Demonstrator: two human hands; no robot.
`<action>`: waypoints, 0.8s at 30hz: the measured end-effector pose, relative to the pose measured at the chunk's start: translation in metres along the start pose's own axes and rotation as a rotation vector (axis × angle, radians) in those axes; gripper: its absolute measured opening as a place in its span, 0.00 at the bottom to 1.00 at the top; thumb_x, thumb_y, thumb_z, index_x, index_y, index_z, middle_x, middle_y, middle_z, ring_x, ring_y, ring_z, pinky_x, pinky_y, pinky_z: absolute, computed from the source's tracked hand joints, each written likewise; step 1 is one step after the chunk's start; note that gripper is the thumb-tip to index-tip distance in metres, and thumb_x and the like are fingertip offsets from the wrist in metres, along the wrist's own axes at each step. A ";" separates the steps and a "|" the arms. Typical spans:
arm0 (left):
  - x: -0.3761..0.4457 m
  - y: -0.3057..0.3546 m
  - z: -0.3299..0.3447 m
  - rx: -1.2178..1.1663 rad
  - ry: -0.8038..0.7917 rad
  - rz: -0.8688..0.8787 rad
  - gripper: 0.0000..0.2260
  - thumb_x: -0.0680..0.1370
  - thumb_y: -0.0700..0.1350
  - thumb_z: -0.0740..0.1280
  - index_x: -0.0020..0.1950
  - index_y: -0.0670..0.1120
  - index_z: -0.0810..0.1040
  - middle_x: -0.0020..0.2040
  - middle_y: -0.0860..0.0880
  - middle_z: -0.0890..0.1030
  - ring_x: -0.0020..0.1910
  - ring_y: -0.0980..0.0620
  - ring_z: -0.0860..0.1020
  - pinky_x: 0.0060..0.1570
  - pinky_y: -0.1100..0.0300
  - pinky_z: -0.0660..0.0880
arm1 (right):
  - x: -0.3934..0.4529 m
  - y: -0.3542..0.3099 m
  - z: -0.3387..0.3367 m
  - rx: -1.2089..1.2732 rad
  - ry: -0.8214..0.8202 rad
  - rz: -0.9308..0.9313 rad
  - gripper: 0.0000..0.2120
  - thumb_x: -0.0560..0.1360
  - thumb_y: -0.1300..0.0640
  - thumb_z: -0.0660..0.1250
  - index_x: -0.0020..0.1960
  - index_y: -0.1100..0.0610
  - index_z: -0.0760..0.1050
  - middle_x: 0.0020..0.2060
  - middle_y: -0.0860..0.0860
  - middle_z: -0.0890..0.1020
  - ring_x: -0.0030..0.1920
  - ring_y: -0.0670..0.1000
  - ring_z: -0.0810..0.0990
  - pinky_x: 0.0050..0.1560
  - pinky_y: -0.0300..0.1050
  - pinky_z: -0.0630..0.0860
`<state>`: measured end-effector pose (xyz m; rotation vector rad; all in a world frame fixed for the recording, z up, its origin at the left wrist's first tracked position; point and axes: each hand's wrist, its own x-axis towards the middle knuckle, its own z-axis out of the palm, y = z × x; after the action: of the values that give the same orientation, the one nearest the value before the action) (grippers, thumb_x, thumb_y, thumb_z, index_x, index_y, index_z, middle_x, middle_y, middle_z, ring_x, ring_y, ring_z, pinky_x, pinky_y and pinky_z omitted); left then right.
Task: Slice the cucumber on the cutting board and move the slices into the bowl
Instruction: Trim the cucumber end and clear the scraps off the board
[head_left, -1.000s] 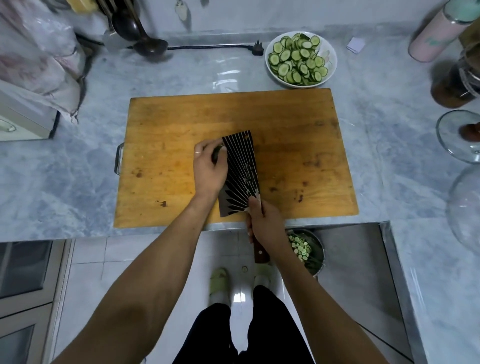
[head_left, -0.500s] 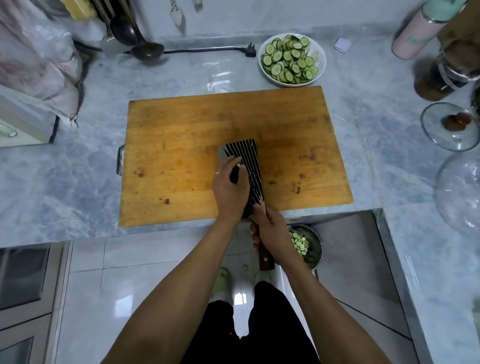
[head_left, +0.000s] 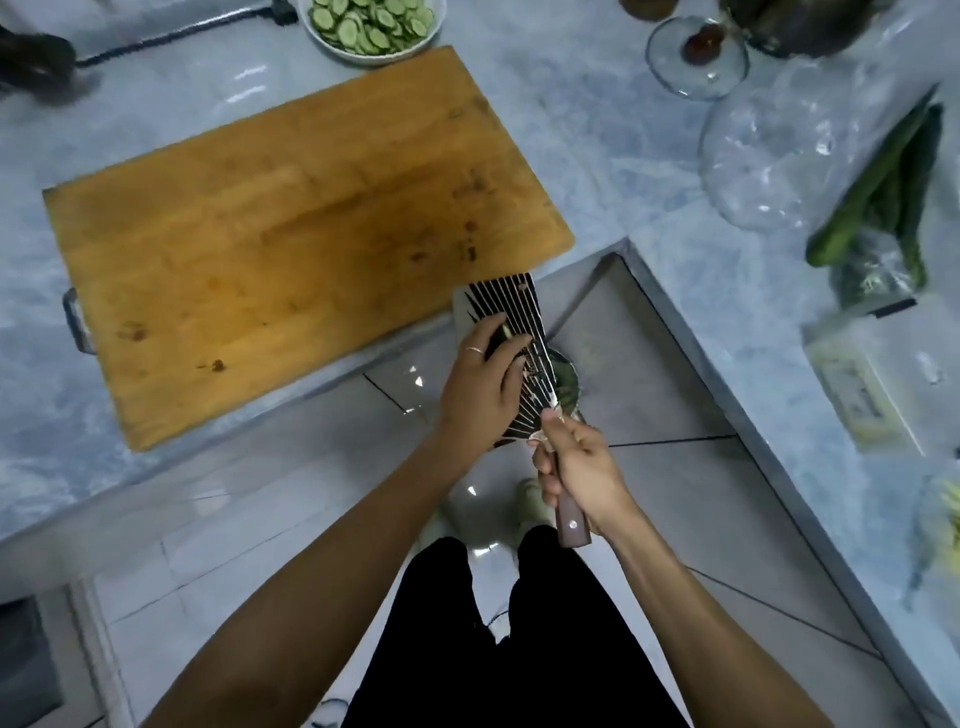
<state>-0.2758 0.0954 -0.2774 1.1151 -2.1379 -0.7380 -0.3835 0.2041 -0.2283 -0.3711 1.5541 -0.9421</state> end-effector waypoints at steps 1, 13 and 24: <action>-0.002 0.007 0.012 -0.020 -0.016 0.031 0.13 0.81 0.41 0.62 0.62 0.41 0.80 0.68 0.38 0.72 0.66 0.41 0.71 0.64 0.55 0.69 | -0.004 0.007 -0.011 0.021 0.032 0.007 0.18 0.83 0.49 0.60 0.38 0.58 0.70 0.26 0.52 0.72 0.20 0.49 0.65 0.22 0.39 0.66; -0.014 -0.004 0.190 -0.007 -0.324 -0.030 0.16 0.82 0.47 0.59 0.62 0.41 0.80 0.68 0.38 0.73 0.65 0.39 0.74 0.63 0.51 0.72 | 0.065 0.082 -0.137 0.044 0.177 0.170 0.17 0.82 0.48 0.61 0.41 0.59 0.72 0.26 0.53 0.72 0.20 0.49 0.67 0.22 0.40 0.67; -0.016 -0.114 0.313 0.194 -0.454 0.029 0.18 0.81 0.45 0.56 0.67 0.38 0.75 0.73 0.40 0.70 0.70 0.41 0.70 0.68 0.53 0.68 | 0.193 0.148 -0.182 -0.089 0.201 0.180 0.16 0.83 0.51 0.60 0.41 0.60 0.72 0.27 0.54 0.72 0.22 0.49 0.68 0.24 0.40 0.68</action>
<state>-0.4385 0.1136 -0.5682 1.0886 -2.6476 -0.8478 -0.5568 0.2243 -0.4769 -0.1990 1.7852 -0.7908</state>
